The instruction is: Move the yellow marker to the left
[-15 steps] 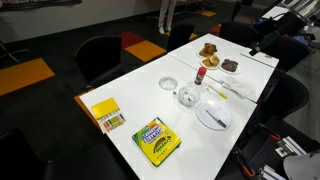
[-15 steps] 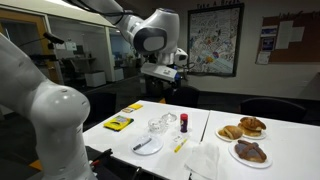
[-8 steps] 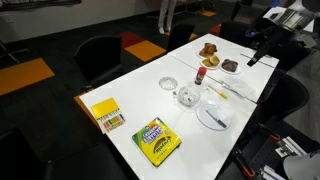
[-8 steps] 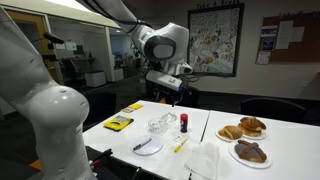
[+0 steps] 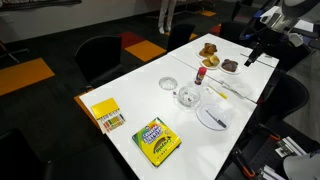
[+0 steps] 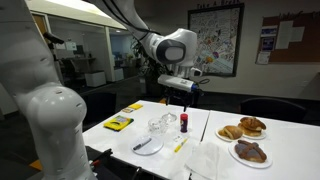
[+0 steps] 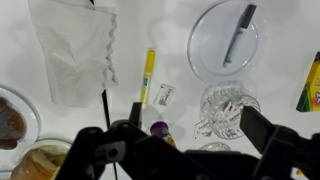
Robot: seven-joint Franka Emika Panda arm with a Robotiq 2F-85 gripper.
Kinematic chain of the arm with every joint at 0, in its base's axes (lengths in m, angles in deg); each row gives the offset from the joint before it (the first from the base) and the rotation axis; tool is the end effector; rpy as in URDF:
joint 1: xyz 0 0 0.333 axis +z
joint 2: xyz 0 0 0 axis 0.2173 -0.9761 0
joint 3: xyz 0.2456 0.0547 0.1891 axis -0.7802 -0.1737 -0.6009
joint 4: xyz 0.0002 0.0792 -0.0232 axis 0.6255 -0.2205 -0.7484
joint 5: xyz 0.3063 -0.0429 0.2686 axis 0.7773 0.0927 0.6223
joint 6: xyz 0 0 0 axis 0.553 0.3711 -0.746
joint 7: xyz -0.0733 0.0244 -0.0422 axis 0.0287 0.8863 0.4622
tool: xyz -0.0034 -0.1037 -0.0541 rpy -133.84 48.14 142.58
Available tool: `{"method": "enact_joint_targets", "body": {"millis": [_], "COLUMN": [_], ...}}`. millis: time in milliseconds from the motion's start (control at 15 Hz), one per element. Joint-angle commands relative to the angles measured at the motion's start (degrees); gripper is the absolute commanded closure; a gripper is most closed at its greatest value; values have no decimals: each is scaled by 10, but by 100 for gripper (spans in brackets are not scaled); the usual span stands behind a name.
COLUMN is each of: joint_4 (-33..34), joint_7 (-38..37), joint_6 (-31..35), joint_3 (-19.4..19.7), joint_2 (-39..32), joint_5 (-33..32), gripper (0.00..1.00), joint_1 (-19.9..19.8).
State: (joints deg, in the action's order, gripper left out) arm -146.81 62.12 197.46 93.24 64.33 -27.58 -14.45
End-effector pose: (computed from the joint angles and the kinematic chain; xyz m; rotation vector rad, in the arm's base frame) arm 0.4223 -0.1952 0.3340 -2.9743 -0.2029 -0.1051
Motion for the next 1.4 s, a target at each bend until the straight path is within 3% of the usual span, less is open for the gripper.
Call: {"method": "enact_joint_targets", "body": {"millis": [0,867,1333], "joint_4": [3,8,104], "joint_7": [4,4,-37], "joint_6": [-2,-2,1], "joint_3": [-30,-31,-67], "joint_2": [-8,-12,-136], "joint_5": [6,6,7], "gripper": [0,0,0], "joint_1": [-28,-30,-37]}}
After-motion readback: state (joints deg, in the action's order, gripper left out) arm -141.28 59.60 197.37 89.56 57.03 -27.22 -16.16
